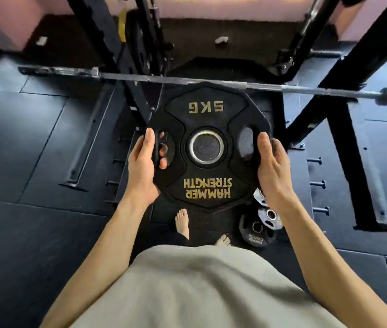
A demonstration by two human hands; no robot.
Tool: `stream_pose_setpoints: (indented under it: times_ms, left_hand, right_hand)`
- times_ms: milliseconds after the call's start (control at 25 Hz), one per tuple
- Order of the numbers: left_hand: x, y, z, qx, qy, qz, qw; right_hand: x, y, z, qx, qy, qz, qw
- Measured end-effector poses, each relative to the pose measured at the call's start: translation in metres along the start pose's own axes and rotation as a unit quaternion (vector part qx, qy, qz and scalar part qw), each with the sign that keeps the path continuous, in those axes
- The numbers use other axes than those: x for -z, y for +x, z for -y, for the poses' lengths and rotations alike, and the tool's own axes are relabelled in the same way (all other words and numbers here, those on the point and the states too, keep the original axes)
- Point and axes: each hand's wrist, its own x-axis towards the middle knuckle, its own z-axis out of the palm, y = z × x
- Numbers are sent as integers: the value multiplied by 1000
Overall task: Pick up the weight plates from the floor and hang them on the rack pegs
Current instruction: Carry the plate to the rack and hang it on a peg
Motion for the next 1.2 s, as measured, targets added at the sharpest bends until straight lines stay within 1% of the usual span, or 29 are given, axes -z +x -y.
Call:
stream_pose_setpoints:
  times_ms: [160, 240, 400, 480, 680, 840, 1000, 1200]
  left_hand:
    - [73, -58, -18, -72, -60, -111, 989]
    - [106, -83, -28, -100, -78, -157, 979]
    - [205, -142, -53, -164, -122, -262, 943]
    - [264, -171, -65, -189, -135, -301, 925]
    - [392, -232, -99, -229, -119, -370, 892]
    - [475, -249, -126, -233, -130, -408, 873]
    - [551, -229, -156, -249, -145, -407, 867]
    - [644, -170, -217, -264, -134, -396, 869]
  right_hand:
    - [-58, -33, 10, 9, -23, 146, 989]
    - [-92, -51, 14, 19, -34, 193, 980]
    - [-191, -112, 13, 44, -75, 302, 949]
    - [-246, -153, 5, 51, -73, 345, 934]
    - [-365, -254, -13, 52, -76, 411, 907]
    - [-449, -306, -11, 66, -90, 449, 887]
    - [-536, -327, -11, 67, -79, 467, 878]
    - [-662, -322, -13, 68, -64, 474, 876]
